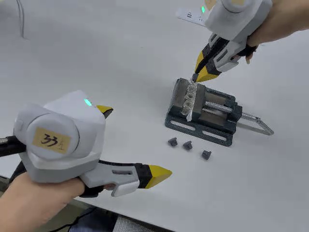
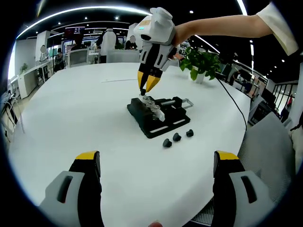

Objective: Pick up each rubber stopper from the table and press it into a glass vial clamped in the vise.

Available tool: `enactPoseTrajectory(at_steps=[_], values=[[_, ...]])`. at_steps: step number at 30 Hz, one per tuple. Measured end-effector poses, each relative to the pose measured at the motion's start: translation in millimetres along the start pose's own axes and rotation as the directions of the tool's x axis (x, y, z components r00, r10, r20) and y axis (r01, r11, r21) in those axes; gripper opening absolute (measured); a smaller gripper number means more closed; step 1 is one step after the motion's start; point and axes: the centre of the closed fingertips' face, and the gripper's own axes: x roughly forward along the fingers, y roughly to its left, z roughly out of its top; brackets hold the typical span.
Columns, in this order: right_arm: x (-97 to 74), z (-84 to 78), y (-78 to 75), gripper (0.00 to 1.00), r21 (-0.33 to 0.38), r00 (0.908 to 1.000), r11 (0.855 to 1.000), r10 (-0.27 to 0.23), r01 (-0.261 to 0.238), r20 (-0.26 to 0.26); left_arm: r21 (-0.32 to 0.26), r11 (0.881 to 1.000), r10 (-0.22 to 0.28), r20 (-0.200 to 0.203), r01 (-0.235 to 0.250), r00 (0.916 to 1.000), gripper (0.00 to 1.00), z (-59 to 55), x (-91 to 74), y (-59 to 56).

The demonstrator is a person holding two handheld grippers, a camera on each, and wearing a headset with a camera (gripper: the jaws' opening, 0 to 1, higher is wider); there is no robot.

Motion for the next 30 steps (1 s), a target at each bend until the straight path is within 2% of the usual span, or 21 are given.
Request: enactPoseTrajectory(at_steps=[7,19,26,30], values=[[2.0,-0.8,0.1,0.05,0.004,1.0000,1.000,0.005,-0.005,-0.005,-0.003,1.000,0.000,-0.003,0.000,1.0000,0.99,-2.3,1.0,0.1],[5.2,-1.5,4.5,0.04,0.105,0.9999,0.994,-0.013,0.014,-0.007,-0.003,1.000,-0.006,-0.001,0.006,1.0000,0.99,-3.9,3.1,-3.6],[6.0,-2.4,3.2,0.04,0.169,0.9996,0.985,-0.027,0.027,-0.005,-0.005,1.000,-0.008,0.001,0.008,1.0000,0.99,-4.7,3.1,-4.6],[5.2,-2.6,5.0,0.04,0.161,0.9995,0.986,-0.031,0.031,-0.004,-0.005,1.000,-0.010,0.001,0.010,0.9999,0.99,-5.0,3.5,-5.5]])
